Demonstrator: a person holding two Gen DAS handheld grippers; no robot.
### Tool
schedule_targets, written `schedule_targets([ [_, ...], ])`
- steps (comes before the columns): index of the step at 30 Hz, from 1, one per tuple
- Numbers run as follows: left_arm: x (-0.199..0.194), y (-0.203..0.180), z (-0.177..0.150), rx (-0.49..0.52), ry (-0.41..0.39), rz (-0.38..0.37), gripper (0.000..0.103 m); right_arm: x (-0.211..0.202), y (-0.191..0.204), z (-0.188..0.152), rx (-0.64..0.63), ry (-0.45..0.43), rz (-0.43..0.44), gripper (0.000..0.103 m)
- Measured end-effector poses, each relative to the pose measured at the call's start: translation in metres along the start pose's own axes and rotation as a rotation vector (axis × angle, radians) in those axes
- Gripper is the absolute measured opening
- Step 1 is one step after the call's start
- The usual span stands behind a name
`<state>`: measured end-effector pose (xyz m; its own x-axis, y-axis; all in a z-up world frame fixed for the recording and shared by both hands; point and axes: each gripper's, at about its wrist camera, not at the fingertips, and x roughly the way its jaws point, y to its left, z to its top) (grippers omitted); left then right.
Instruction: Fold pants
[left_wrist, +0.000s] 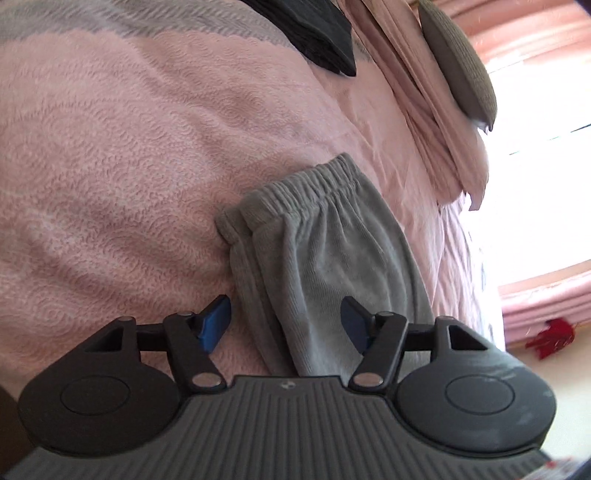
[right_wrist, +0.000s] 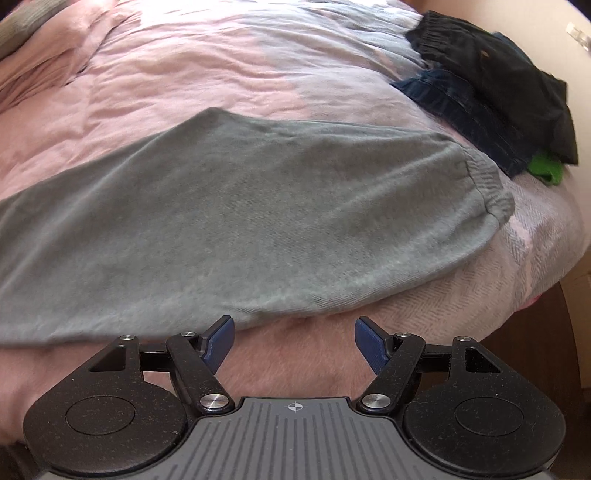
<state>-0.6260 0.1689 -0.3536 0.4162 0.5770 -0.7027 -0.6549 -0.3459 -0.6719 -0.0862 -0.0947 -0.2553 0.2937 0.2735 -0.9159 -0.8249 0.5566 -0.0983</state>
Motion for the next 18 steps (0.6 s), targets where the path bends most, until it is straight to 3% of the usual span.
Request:
schedule_targets([
  [4,0.011,0.003,-0.003,0.009,-0.049,-0.019,0.055,0.02,-0.019,0.0,0.106,-0.018,0.001,0.069],
  [7,0.018,0.004,-0.008,0.035,-0.076,-0.006,0.052,0.031,-0.023,0.0,0.105,-0.02,0.001,0.069],
  [8,0.019,0.002,-0.009,0.043,-0.085,0.004,0.048,0.033,-0.025,0.0,0.1,-0.02,0.001,0.069],
  [10,0.019,-0.004,-0.01,0.083,-0.104,0.029,0.024,0.036,-0.028,0.0,0.1,-0.027,0.011,0.069],
  [13,0.016,-0.02,-0.009,0.139,-0.119,0.056,0.014,0.036,-0.04,0.0,0.11,-0.044,0.009,0.069],
  [15,0.01,-0.044,-0.012,0.261,-0.144,0.102,0.012,0.036,-0.051,0.002,0.123,-0.052,-0.005,0.069],
  [18,-0.005,-0.099,-0.028,0.556,-0.22,0.127,0.011,0.035,-0.072,0.004,0.165,-0.066,-0.023,0.069],
])
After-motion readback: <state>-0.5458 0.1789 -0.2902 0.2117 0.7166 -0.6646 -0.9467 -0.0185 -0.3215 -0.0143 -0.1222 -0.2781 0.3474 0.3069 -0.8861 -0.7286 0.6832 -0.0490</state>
